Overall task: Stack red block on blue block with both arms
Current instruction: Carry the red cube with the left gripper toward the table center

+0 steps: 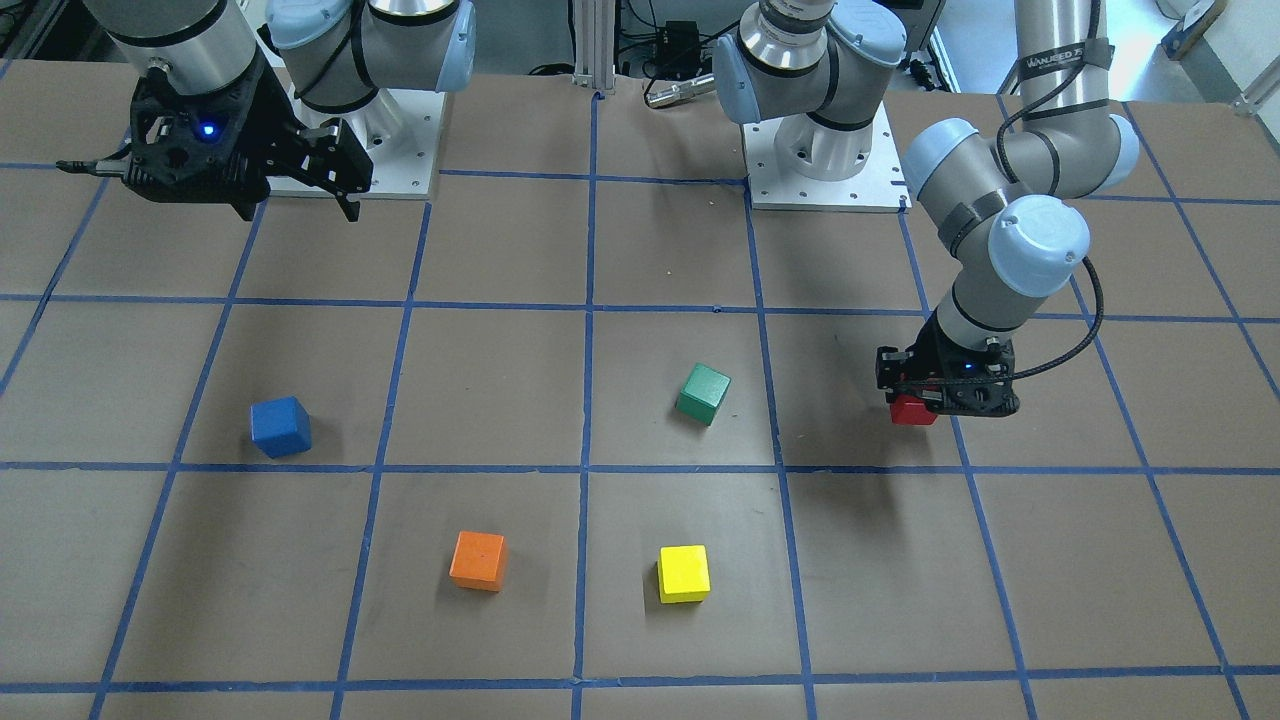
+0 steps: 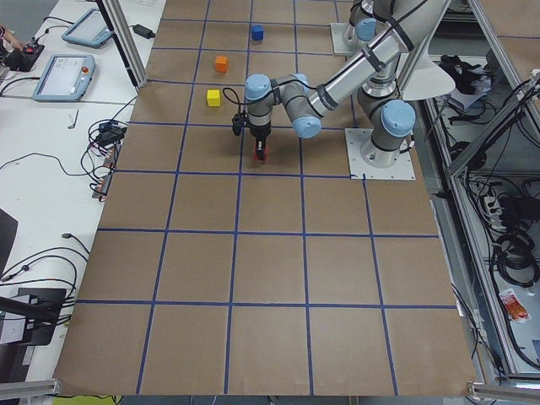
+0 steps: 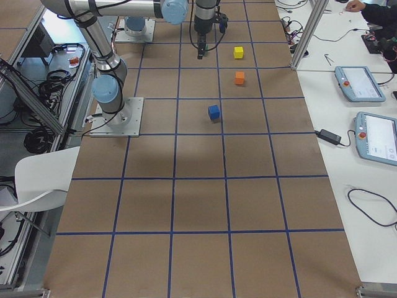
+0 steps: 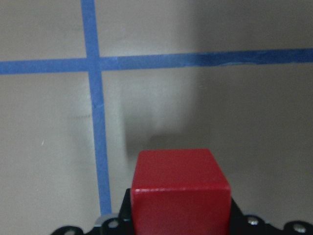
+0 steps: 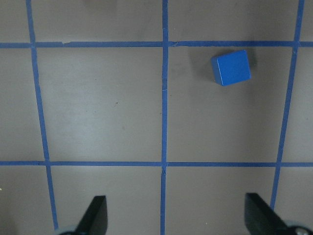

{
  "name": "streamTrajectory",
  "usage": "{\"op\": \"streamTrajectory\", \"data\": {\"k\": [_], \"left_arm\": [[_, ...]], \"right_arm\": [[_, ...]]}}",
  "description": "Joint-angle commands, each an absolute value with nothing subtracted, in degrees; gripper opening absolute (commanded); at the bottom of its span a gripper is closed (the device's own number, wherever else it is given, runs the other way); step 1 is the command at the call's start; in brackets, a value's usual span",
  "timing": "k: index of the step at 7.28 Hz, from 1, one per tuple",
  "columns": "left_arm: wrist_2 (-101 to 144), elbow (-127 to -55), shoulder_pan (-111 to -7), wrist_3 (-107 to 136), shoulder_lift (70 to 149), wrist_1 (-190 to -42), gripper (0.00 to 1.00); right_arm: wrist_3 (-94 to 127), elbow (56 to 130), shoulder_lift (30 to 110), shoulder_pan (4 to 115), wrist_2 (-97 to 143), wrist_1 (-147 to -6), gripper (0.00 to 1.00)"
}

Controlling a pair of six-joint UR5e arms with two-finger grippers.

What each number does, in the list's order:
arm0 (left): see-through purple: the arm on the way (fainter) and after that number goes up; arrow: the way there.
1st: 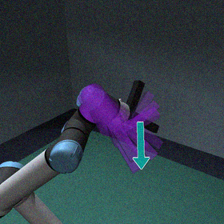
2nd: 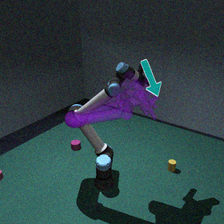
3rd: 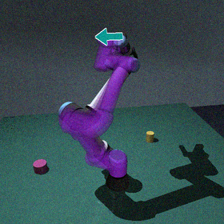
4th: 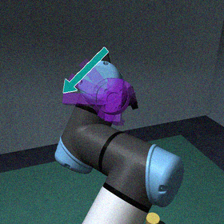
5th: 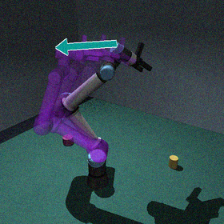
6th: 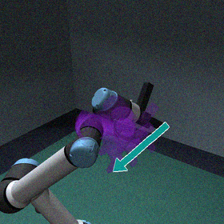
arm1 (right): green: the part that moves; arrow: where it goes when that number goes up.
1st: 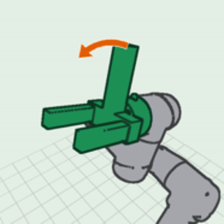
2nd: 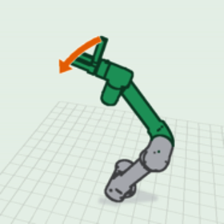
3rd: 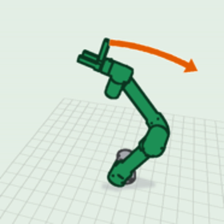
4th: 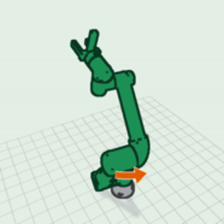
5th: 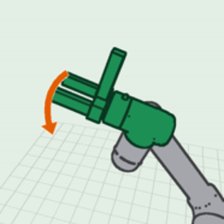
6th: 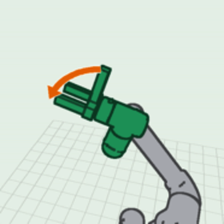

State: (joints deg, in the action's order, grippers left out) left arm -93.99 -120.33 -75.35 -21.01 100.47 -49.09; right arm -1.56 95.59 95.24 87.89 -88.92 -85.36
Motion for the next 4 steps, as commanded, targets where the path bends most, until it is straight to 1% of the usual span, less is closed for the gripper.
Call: {"op": "streamTrajectory", "data": {"k": [1, 3, 4], "left_arm": [[-94.0, -111.5, -88.4, -17.3, 102.2, -53.2, 0.0], [-88.6, -96.0, -95.4, -6.0, 106.4, -68.3, 0.0], [-84.0, -90.8, -97.8, -3.1, 109.4, -70.2, 0.0]], "right_arm": [[-0.3, 95.5, 95.3, 87.9, -89.0, -85.3, 1.0], [1.3, 95.7, 95.1, 87.9, -89.8, -84.6, 1.0], [2.4, 95.7, 95.1, 87.9, -89.9, -84.6, 1.0]]}}
